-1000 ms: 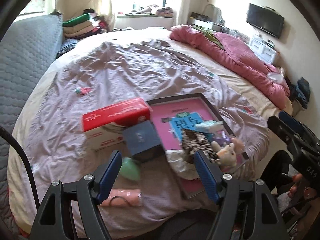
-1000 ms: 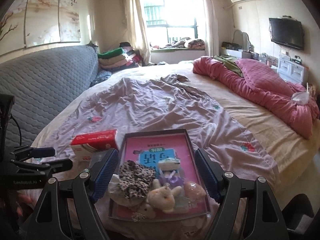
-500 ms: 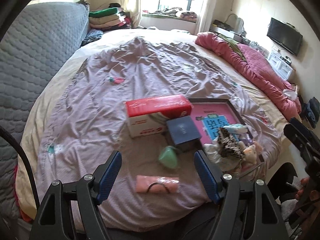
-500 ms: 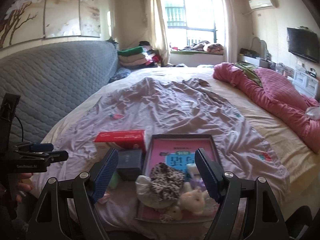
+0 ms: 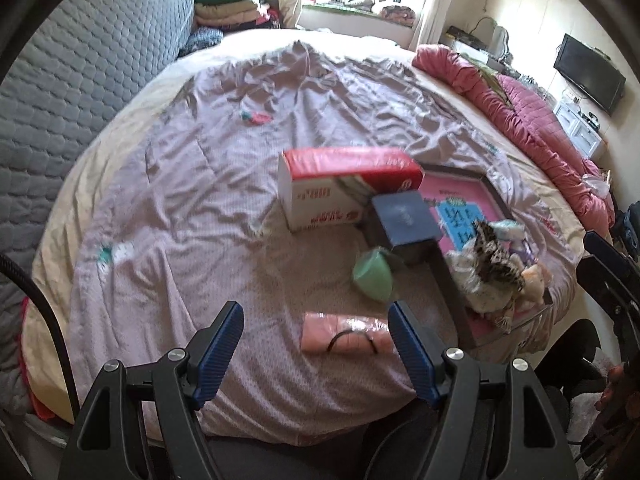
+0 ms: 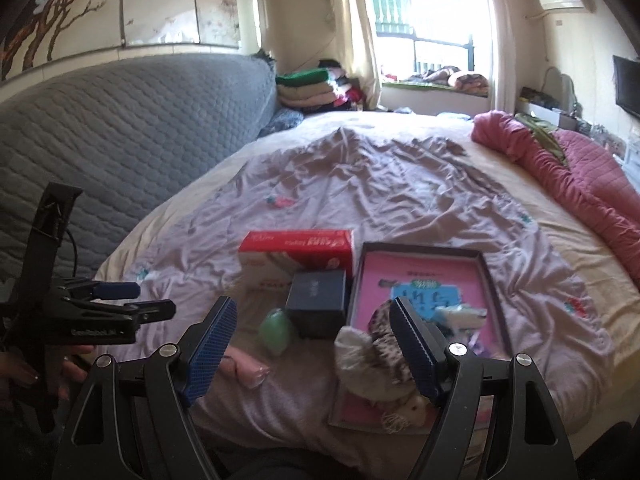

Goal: Organize soft objects
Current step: 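Withdraw both tools from the tray toward the pink towel and green sponge, then grasp the pink rolled towel with the left tool while the right tool grasps the bagged green sponge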

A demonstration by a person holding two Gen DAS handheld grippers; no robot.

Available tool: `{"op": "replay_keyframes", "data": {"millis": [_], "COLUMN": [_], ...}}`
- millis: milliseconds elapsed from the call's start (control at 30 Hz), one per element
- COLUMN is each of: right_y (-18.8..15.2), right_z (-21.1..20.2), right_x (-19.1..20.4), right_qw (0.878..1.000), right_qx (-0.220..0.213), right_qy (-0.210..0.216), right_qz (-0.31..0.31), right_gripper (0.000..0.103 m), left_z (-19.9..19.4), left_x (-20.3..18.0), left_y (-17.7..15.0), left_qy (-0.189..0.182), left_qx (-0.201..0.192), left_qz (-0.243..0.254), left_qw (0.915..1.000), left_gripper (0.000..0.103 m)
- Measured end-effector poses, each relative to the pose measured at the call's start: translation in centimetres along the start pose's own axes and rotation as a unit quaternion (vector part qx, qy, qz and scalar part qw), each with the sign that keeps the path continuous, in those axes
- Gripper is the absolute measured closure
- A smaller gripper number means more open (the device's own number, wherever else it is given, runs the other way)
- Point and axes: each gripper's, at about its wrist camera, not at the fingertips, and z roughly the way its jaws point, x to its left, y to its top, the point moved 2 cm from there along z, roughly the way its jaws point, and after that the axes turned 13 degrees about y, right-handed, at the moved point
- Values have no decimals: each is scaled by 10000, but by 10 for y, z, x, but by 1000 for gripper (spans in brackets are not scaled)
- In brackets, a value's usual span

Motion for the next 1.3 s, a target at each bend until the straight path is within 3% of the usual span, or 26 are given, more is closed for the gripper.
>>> {"op": "replay_keyframes", "data": {"millis": [433, 567, 700, 1067, 1300], "right_y": [-18, -22, -25, -33, -40], "right_z": [29, 36, 43, 60, 80], "right_x": [6, 3, 0, -13, -15], "right_qw": [9992, 9989, 9984, 9977, 9959], "right_qx": [382, 458, 547, 654, 861], "right_qy": [23, 30, 78, 135, 232], "right_qz": [-132, -122, -75, 99, 151], "right_gripper": [23, 23, 23, 23, 23], "left_z": [46, 65, 86, 128, 151], "left_x": [-6, -8, -13, -20, -28], "left_y": [-31, -35, -34, -25, -22], "left_qy": [-424, -583, -848, -491, -240], "left_qx": [943, 1298, 1696, 2343, 2614], "left_qz": [-573, -1067, -1549, -2069, -2000], "left_qw": [9930, 9841, 9695, 9486, 9440], "left_gripper": [29, 29, 29, 29, 30]}}
